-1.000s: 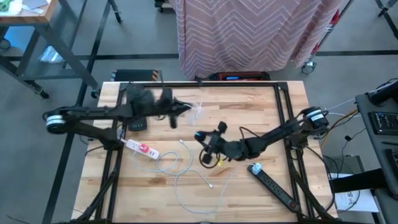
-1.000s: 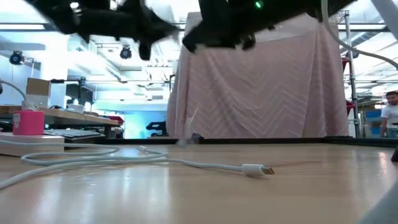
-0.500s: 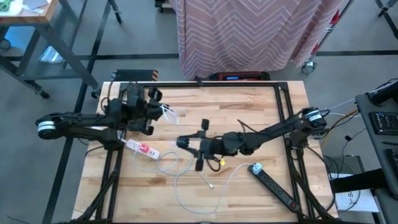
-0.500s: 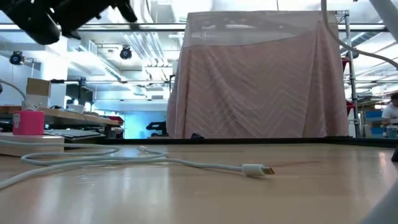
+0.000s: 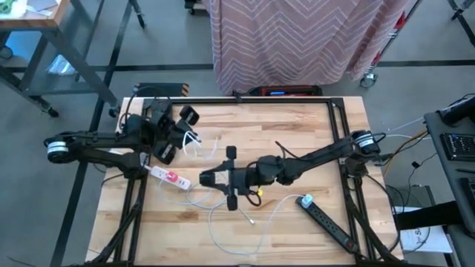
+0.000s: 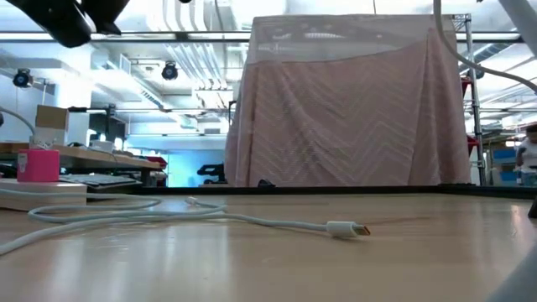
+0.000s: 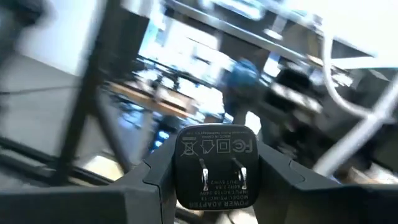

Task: Insert USB
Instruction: Insert the white USB cable into the black charger adapter

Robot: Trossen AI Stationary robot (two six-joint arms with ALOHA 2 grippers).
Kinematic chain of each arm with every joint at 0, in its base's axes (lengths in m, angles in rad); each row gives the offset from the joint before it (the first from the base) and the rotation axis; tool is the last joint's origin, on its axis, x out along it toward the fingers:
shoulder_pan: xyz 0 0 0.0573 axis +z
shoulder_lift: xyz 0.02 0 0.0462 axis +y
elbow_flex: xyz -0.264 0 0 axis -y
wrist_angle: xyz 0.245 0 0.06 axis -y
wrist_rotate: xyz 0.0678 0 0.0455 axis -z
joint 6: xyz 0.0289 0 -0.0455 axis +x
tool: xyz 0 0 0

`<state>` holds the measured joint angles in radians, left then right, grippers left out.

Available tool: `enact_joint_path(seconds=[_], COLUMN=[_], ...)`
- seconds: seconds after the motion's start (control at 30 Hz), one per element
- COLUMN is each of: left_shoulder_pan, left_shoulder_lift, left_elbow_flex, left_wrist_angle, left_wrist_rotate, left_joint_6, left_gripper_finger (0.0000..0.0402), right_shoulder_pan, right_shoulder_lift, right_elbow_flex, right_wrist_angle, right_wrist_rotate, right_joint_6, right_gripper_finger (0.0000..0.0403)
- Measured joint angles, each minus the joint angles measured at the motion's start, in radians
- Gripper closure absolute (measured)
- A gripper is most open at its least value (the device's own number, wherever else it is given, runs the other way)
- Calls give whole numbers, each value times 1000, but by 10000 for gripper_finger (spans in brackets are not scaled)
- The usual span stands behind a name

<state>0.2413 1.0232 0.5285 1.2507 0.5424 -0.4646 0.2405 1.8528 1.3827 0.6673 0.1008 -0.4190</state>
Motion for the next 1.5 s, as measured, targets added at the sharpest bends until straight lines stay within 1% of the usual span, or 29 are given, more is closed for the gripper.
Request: enact_joint_path(seconds=[0.07, 0.17, 0.27, 0.33, 0.37, 0.43, 0.6, 0.7, 0.8, 0.87, 0.93, 1.03, 1.17, 1.3, 1.4, 1.5], left_shoulder_pan=[-7, -8, -8, -10, -10, -10, -12, -12, -15, -20, -26, -29, -29, -40, -57, -69], left_shoulder_lift=[-4, -8, -8, -8, -8, -8, -8, -8, -8, -8, -8, -8, -9, 3, 13, 17], left_elbow_flex=[0, 0, 0, 0, 0, 0, -1, -1, -1, -1, -1, -1, -1, 3, 16, 24], left_wrist_angle=[11, 35, 39, 41, 41, 41, 43, 44, 46, 51, 60, 83, 101, 115, 136, 136], left_wrist_rotate=[3, 4, 20, 27, 28, 29, 47, 54, 77, 90, 100, 105, 112, 170, 262, 329], left_joint_6=[7, 21, 47, 59, 63, 63, 48, 38, 36, 36, 36, 36, 66, 108, 115, 157], left_gripper_finger=[399, 399, 399, 399, 399, 398, 398, 398, 398, 398, 398, 398, 398, 398, 398, 398], right_shoulder_pan=[0, -2, -26, -47, -56, -75, -95, -94, -98, -104, -109, -109, -109, -116, -140, -164], right_shoulder_lift=[-19, -54, -76, -83, -85, -85, -83, -83, -84, -84, -84, -84, -60, -1, 58, 130], right_elbow_flex=[0, 0, 0, -1, -1, -1, -2, -2, -2, -2, -2, -2, -2, -4, -4, -4], right_wrist_angle=[-2, 27, 114, 189, 214, 246, 262, 302, 303, 298, 284, 260, 271, 339, 435, 569], right_wrist_rotate=[-104, -290, -510, -611, -637, -651, -665, -712, -714, -687, -625, -490, -379, -289, -282, -281], right_joint_6=[-7, 11, 84, 149, 177, 219, 235, 234, 232, 228, 216, 212, 264, 328, 411, 547], right_gripper_finger=[272, 272, 272, 272, 272, 272, 272, 272, 272, 272, 272, 272, 272, 272, 272, 272])
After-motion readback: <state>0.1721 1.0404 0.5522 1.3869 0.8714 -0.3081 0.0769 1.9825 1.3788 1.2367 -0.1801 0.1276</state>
